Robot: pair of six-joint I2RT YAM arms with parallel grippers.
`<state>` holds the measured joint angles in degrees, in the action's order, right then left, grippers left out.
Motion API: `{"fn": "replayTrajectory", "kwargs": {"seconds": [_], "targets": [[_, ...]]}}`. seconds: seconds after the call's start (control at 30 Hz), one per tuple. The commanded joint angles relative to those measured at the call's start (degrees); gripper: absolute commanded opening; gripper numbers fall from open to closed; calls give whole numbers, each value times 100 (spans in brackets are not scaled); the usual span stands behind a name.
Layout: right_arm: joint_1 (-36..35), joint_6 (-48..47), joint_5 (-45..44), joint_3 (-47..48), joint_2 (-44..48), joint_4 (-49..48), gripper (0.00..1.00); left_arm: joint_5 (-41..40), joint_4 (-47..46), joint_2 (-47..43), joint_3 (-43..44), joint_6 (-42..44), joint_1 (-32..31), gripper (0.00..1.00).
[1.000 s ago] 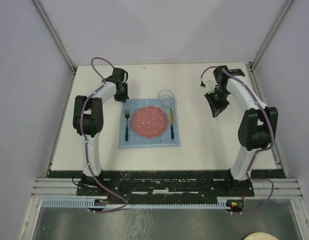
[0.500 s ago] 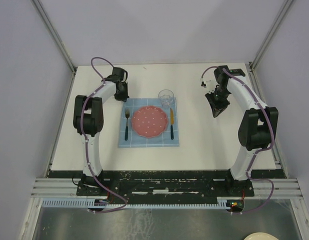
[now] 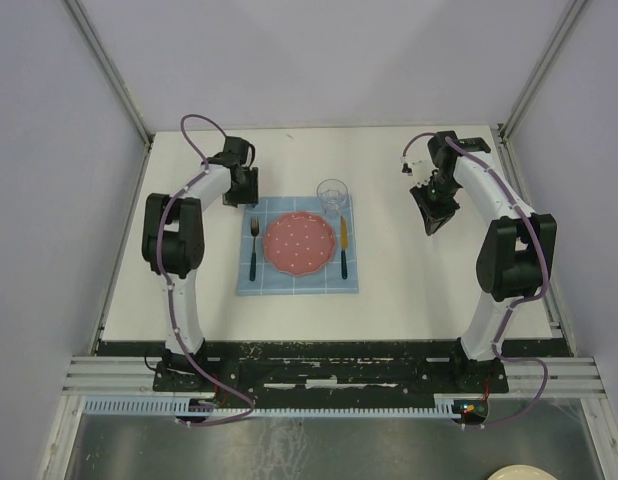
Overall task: Set the dinner table for one person
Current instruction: Reset both arms
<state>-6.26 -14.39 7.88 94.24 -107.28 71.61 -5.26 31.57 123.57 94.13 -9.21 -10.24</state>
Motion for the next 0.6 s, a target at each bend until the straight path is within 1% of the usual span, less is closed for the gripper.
{"fn": "replayTrajectory", "kwargs": {"seconds": [0.0, 0.07, 0.17, 0.27, 0.33, 0.37, 0.4, 0.43, 0.47, 0.57], "targets": [[21, -43, 25, 96, 196, 36, 21, -380, 294, -1044, -224, 361, 25, 57], [20, -41, 14, 111, 220, 24, 21, -396, 395, -1484, -446, 426, 27, 55], [20, 9, 9, 7, 287, -89, 20, -641, 510, -2223, -826, 526, 37, 54], [22, 136, 43, -76, 295, -227, 20, -659, 651, -2939, -1425, 826, 44, 56], [20, 223, 41, 3, 210, -258, 19, -703, 640, -3374, -1871, 971, 40, 60], [20, 264, 12, 92, 139, -237, 19, -717, 575, -3550, -2096, 1075, 47, 60], [20, 284, 23, 212, 63, -186, 19, -772, 477, -3695, -2325, 1143, 41, 61], [21, 299, 58, 263, -6, -147, 19, -807, 398, -3799, -2490, 1160, 45, 65], [20, 323, 113, 342, -49, -111, 19, -840, 368, -3841, -2591, 1140, 49, 67], [20, 324, 306, 461, -104, -58, 20, -724, 384, -3784, -2681, 963, 61, 67]]}}
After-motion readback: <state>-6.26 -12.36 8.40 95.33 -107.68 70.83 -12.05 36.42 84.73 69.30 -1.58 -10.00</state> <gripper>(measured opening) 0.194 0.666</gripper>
